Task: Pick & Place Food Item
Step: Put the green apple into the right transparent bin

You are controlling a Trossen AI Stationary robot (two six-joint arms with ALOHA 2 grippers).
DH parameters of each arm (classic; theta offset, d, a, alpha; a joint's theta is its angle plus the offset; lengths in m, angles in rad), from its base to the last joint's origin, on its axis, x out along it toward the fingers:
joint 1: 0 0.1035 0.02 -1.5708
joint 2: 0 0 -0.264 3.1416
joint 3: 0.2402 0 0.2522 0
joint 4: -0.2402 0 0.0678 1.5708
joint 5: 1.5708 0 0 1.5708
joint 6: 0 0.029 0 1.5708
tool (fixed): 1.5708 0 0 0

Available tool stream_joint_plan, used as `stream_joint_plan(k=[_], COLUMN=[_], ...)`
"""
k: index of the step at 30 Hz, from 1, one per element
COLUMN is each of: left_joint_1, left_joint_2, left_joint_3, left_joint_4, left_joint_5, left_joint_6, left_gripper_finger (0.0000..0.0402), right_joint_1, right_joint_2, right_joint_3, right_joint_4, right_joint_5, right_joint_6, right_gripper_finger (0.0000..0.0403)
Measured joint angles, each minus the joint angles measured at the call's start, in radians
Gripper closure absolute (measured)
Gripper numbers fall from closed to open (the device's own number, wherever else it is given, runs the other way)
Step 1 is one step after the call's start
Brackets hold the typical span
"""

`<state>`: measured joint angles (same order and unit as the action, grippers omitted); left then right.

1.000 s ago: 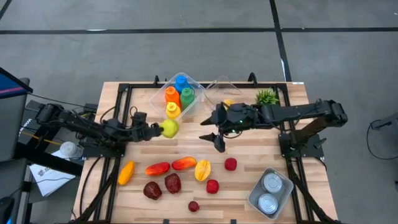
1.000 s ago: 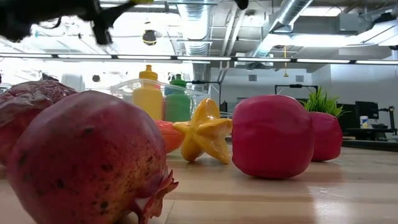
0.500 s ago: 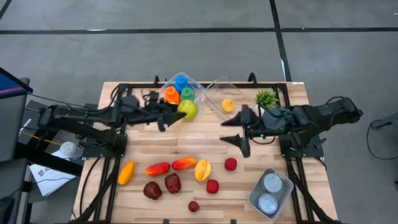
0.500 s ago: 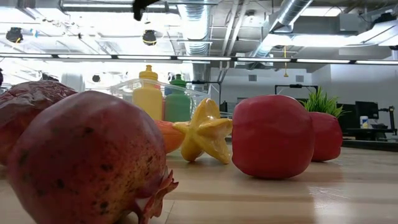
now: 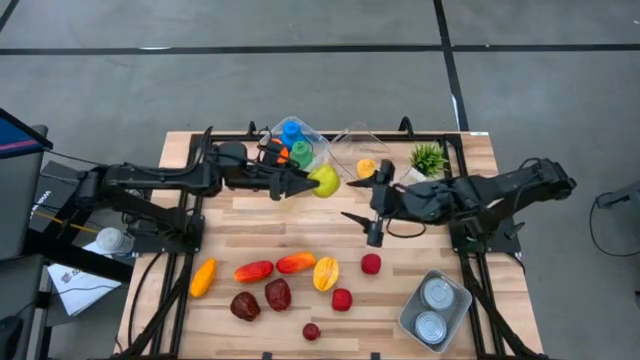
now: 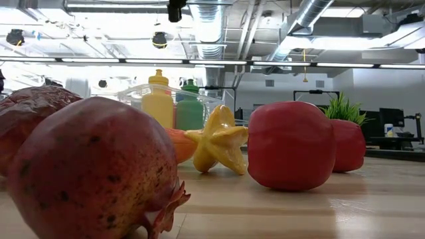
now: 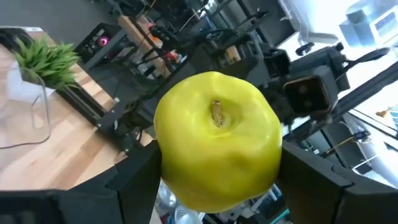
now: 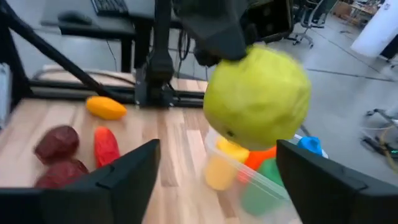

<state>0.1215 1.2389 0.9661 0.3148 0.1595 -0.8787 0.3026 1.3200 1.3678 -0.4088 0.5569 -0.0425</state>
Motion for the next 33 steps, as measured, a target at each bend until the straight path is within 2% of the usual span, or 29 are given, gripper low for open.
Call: stream_joint_plan(k=[5, 7, 10, 14, 19, 33], left_joint_1=[0.000, 0.000, 0.000, 0.000, 0.000, -0.002], left_joint_2=[0.006, 0.006, 0.006, 0.006, 0.006, 0.002], left_joint_3=[0.001, 0.001, 0.001, 0.001, 0.001, 0.000], left_joint_4=[0.040, 0.047, 0.052, 0.055, 0.097, 0.138], left_joint_5=[0.005, 0.005, 0.004, -0.007, -0.022, -0.032], left_joint_6=[-0.040, -0.045, -0.046, -0.050, -0.077, -0.098], left_gripper_finger=[0.0132, 0.0132, 0.0132, 0.0132, 0.0132, 0.0132], right_joint_1=[-0.033, -0.041, -0.040, -0.038, -0.038, -0.105], right_joint_2=[0.031, 0.040, 0.050, 0.058, 0.081, 0.215], right_joint_3=[0.000, 0.018, 0.053, 0.120, 0.139, 0.232], right_joint_4=[0.008, 0.013, 0.002, 0.009, -0.002, 0.065], right_joint_5=[0.074, 0.118, 0.159, 0.150, 0.094, 0.121], right_joint_6=[-0.045, -0.047, -0.068, -0.156, -0.197, -0.276], right_gripper_finger=[0.0020, 0.0008, 0.0022, 0.0034, 0.0036, 0.0036])
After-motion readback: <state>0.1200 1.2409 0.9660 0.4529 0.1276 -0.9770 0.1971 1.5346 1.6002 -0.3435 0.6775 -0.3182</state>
